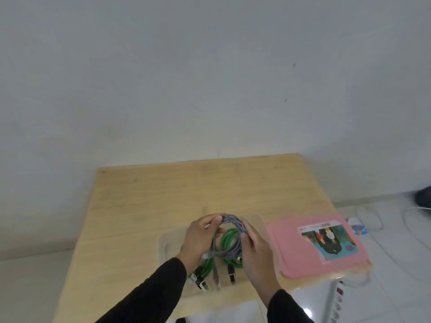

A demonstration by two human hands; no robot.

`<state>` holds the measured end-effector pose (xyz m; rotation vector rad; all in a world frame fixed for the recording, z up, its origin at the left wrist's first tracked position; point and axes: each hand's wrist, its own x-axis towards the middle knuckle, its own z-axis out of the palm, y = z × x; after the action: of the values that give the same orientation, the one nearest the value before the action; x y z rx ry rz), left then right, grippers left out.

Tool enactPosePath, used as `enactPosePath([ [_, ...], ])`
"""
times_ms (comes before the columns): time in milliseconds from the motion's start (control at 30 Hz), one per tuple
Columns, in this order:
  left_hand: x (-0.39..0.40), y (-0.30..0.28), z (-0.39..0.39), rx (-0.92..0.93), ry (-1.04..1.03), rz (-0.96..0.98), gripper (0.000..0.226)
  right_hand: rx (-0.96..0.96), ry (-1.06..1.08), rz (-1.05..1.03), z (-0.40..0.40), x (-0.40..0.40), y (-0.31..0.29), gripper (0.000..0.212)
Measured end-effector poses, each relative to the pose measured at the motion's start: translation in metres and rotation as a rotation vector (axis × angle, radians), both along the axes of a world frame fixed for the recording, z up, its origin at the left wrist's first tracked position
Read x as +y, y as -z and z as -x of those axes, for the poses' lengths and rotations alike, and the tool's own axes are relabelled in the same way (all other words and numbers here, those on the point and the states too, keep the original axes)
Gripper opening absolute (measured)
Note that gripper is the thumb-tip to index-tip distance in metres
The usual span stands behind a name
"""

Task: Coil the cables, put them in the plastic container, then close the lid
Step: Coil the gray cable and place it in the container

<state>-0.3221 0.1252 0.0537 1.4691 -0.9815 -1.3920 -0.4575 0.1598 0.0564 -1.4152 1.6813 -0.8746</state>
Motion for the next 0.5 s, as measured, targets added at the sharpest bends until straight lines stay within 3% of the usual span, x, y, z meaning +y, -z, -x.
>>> enactPosePath([
  [300, 0.018, 0.015, 0.011, -0.027, -0.038, 0.066, 0.018, -0.040, 0.025, -0.003, 0.012, 0.017, 0.001, 0.035],
  [500, 0.008, 0.012, 0.014, 0.027, -0.033, 0.062, 0.017, -0.203, 0.114, -0.121, 0.012, 0.014, 0.006, 0.037],
])
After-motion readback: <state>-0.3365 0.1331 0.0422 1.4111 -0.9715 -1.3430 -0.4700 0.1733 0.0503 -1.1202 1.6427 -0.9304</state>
